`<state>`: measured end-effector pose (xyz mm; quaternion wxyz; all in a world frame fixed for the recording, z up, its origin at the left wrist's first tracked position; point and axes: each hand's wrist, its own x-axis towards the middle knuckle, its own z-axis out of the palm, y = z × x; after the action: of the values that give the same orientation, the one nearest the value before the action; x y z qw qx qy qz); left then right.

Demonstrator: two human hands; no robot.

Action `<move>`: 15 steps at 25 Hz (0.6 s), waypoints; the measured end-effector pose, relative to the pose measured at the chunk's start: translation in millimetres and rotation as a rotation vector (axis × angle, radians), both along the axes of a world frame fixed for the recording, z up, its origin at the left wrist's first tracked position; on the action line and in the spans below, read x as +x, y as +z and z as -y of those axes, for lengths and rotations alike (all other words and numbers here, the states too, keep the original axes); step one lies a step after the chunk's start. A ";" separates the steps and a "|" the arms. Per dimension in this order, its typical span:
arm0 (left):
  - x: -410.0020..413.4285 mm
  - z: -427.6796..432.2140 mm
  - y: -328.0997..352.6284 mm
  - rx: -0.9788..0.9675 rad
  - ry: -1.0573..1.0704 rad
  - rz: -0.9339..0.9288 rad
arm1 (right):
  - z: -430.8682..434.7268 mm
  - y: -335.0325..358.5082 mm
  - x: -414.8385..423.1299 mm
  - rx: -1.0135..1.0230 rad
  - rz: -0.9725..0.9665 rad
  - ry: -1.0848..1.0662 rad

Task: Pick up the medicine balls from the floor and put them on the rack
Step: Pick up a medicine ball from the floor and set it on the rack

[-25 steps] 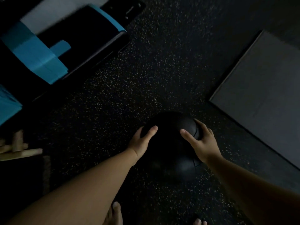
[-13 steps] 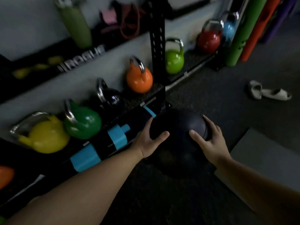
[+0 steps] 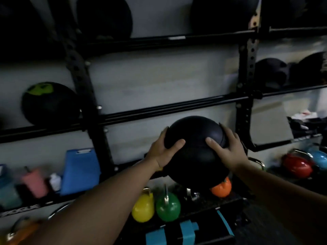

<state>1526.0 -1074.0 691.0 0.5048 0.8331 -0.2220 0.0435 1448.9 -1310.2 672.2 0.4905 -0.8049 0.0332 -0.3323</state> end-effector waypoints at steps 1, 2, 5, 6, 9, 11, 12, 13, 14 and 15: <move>-1.2 -23.8 21.0 -0.027 0.043 0.030 | -20.4 22.1 9.2 -0.001 0.025 0.043; -0.9 -44.9 37.2 -0.045 0.080 0.055 | -38.7 40.2 19.0 -0.007 0.045 0.087; 6.4 -100.3 76.1 -0.091 0.150 0.138 | -91.9 83.7 47.3 -0.028 0.104 0.164; 14.3 -116.7 87.5 -0.106 0.171 0.172 | -108.5 96.8 58.9 -0.036 0.125 0.184; 41.5 -153.8 116.6 -0.114 0.182 0.234 | -144.3 127.3 94.6 -0.062 0.156 0.222; 66.3 -173.2 132.1 -0.126 0.166 0.272 | -164.4 143.3 121.9 -0.075 0.170 0.235; 79.9 -181.3 138.3 -0.129 0.152 0.287 | -172.0 150.6 135.5 -0.086 0.177 0.234; 94.4 -188.0 143.1 -0.131 0.141 0.292 | -178.6 156.7 147.7 -0.097 0.181 0.231; 107.9 -194.3 148.7 -0.133 0.132 0.292 | -184.6 162.1 160.2 -0.102 0.183 0.228; 121.6 -199.3 154.0 -0.132 0.130 0.292 | -189.2 166.9 172.1 -0.103 0.187 0.226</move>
<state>1647.6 -874.7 845.0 0.5168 0.7955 -0.2353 0.2113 1621.0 -1121.0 839.0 0.4838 -0.7932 -0.1206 -0.3496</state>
